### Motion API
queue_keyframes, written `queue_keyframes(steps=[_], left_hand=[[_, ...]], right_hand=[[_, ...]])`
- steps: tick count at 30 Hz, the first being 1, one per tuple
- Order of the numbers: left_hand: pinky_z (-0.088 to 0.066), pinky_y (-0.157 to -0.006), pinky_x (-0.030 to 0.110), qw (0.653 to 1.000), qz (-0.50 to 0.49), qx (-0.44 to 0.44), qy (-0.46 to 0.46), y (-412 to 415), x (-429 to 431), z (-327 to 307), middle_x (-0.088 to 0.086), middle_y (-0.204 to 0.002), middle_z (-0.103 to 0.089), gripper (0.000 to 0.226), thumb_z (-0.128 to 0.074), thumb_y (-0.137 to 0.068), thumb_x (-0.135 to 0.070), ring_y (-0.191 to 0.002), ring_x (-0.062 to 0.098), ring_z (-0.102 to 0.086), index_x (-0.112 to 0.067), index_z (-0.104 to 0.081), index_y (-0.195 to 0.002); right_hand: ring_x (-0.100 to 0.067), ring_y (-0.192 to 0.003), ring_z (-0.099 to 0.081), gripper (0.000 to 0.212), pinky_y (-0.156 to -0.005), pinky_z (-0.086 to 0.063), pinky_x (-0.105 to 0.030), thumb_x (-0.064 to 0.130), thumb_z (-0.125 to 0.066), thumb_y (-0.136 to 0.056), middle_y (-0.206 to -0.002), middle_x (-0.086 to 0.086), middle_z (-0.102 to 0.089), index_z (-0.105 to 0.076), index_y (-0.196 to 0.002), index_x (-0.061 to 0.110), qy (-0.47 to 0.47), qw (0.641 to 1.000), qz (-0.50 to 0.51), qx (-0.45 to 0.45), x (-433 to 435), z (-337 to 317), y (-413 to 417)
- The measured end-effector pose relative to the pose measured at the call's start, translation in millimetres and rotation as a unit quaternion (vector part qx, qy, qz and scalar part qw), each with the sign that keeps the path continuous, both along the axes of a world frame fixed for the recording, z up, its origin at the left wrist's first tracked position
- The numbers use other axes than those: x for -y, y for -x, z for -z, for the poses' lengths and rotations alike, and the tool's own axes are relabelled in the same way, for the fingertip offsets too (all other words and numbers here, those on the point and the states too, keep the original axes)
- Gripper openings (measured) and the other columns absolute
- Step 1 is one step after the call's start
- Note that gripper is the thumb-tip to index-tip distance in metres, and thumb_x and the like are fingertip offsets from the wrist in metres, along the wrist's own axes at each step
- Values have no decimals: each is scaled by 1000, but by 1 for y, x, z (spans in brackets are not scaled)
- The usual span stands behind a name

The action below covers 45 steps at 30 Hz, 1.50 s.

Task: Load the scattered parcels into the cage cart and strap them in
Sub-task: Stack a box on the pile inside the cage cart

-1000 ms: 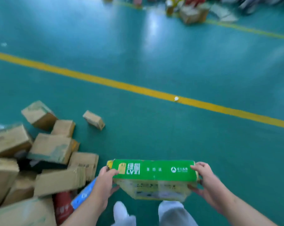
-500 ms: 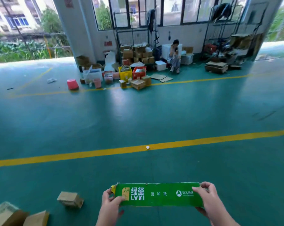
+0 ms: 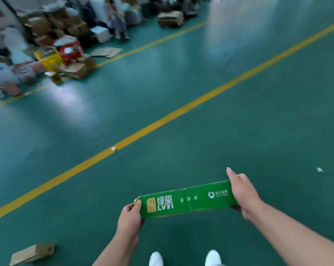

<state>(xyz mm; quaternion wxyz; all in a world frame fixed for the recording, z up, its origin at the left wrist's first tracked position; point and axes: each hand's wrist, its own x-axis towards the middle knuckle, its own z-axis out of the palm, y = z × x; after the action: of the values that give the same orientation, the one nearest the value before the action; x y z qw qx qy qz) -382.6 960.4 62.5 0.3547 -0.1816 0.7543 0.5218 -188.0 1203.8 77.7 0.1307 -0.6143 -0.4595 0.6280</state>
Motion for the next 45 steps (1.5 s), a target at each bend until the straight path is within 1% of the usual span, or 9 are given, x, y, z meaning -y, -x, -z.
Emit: queue_keyframes(steps=[6, 12, 16, 20, 26, 31, 36, 40, 45], left_hand=[[-48, -85, 39, 981, 186, 58, 5, -10, -77, 7, 9, -92, -70, 21, -59, -101, -34, -85, 24, -63, -14, -66, -99], [-49, -80, 39, 886, 450, 102, 49, -56, -136, 26, 7, -88, -71, 36, -61, -97, -48, -79, 24, -62, -15, -68, -109], [-54, -74, 46, 801, 580, 138, 62, -121, -146, 37, 15, -99, -70, 41, -58, -97, -53, -76, 29, -64, -17, -57, -117], [-57, -61, 37, 715, 676, 151, 93, -204, -123, 42, 11, -91, -75, 32, -58, -99, -43, -74, 27, -69, -16, -64, -115], [-52, -71, 35, 567, 798, 134, 154, -330, -30, 17, 9, -70, -73, 23, -58, -98, -38, -72, 24, -63, -17, -66, -92], [-52, -63, 32, 474, 862, 80, 159, -430, 65, 5, 7, -65, -72, 22, -63, -96, -37, -66, 23, -64, -15, -66, -93], [-52, -51, 27, 433, 893, 51, 108, -529, 156, 10, 7, -77, -71, 23, -66, -94, -36, -65, 22, -65, -16, -65, -104], [-57, -53, 31, 402, 911, 39, 84, -566, 209, 9, 9, -93, -77, 24, -64, -97, -35, -76, 24, -72, -13, -65, -108], [-56, -54, 30, 324, 943, 50, 59, -578, 259, 13, 11, -104, -77, 28, -64, -97, -34, -85, 25, -72, -13, -64, -115]], right_hand=[[-23, -69, -48, 23, -62, -42, -39, 34, -66, -84, -79, -9, -49, -48, -80, 19, 5, 986, 161, 30, 18, 30, -85], [-22, -68, -45, 21, -63, -38, -40, 36, -62, -72, -74, -8, -46, -47, -74, 21, 0, 914, 397, 81, 114, 31, -160], [-21, -69, -41, 18, -64, -33, -38, 27, -62, -85, -74, -8, -43, -48, -77, 18, -1, 835, 540, 100, 210, 19, -201], [-19, -68, -38, 19, -63, -30, -36, 22, -63, -86, -73, -9, -42, -47, -77, 16, -16, 733, 669, 118, 309, 14, -238], [-20, -66, -40, 22, -61, -33, -35, 21, -65, -85, -71, -8, -43, -47, -74, 16, -6, 569, 816, 99, 470, 12, -279], [-29, -72, -57, 32, -64, -47, -36, 33, -66, -82, -81, -13, -59, -57, -88, 3, 24, 468, 882, 34, 599, 23, -307], [-31, -72, -64, 46, -67, -52, -43, 45, -61, -74, -80, -22, -62, -62, -94, 4, 9, 449, 892, -49, 706, 55, -370], [-24, -70, -69, 19, -70, -59, -36, 30, -57, -89, -80, -13, -70, -66, -91, 14, -23, 419, 897, -140, 764, 57, -385], [-22, -88, -70, 20, -91, -56, -41, 28, -53, -98, -101, -11, -76, -69, -103, 17, -58, 369, 899, -228, 820, 75, -348]])
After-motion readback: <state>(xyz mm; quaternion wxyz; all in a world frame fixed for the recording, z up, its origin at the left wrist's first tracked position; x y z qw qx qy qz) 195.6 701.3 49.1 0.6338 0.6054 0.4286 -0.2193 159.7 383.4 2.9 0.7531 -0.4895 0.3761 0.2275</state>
